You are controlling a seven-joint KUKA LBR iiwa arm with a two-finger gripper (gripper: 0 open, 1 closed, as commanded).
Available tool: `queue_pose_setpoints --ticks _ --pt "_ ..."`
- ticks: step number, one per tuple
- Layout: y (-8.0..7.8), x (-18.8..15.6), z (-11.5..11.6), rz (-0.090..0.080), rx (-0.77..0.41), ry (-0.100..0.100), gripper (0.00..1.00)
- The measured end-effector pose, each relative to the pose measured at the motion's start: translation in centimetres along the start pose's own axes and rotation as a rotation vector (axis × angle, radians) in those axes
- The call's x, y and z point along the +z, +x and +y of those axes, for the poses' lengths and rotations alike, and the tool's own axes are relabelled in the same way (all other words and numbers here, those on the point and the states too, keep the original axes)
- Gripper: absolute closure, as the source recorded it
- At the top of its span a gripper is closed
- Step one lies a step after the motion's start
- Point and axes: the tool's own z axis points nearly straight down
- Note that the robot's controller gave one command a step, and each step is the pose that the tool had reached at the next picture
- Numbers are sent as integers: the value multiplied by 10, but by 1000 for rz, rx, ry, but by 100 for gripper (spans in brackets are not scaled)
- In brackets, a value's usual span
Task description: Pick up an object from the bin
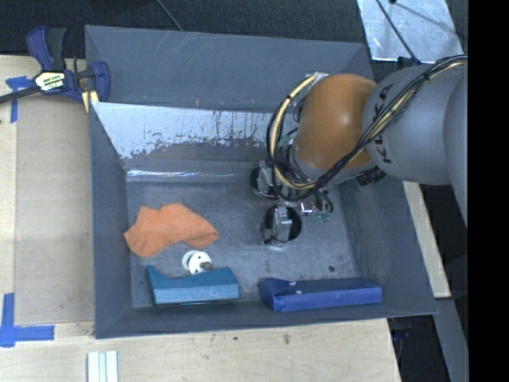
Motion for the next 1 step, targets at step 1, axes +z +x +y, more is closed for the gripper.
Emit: queue_pose_setpoints --ticks 1 --pt "20 21 -47 6 207 -2 100"
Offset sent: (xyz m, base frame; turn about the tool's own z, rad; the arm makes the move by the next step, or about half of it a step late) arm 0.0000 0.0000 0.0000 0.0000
